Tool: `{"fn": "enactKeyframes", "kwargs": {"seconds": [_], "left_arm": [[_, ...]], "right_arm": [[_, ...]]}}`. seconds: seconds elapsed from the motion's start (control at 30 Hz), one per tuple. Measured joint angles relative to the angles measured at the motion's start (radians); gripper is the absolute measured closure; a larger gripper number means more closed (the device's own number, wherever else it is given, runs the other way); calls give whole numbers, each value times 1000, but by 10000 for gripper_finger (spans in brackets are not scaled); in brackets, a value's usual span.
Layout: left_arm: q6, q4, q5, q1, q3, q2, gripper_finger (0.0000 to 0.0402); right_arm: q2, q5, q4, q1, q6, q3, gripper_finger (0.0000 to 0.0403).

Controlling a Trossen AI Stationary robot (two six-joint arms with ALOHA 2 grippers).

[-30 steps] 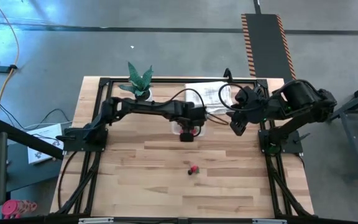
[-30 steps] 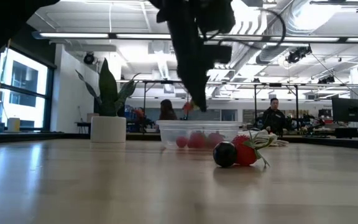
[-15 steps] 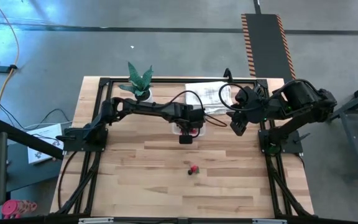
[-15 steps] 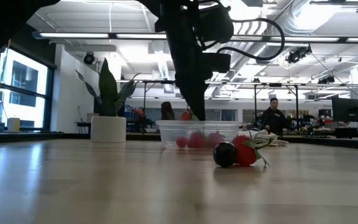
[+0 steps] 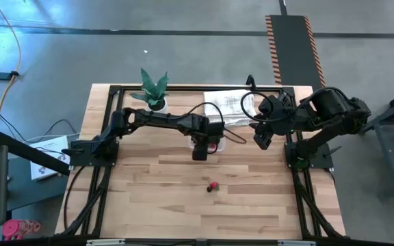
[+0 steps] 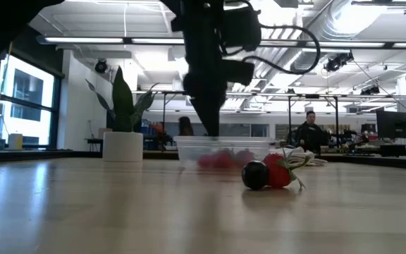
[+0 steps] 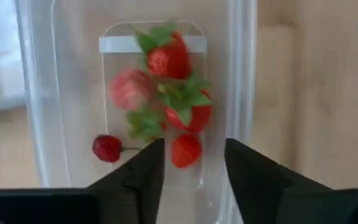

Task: Pick and placing Produce into tupperware
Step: Put the strawberry into the transparent bin

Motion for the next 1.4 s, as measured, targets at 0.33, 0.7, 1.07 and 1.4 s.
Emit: {"fn": "enactKeyframes", "kwargs": {"seconds": [0.33, 0.7, 1.07, 1.4], "left_arm": [[169, -8, -55, -126, 2, -71, 222], [103, -21, -62, -130, 1, -88, 230], [124, -76, 2, -229, 1, -123, 230], [254, 76, 40, -316, -73, -121, 230]], "right_arm": [[0, -1, 0, 0, 8, 0, 251], [0, -1, 0, 0, 22, 0, 251], [0, -1, 0, 0, 19, 0, 251], [0, 0, 2, 0, 22, 0, 251]]}}
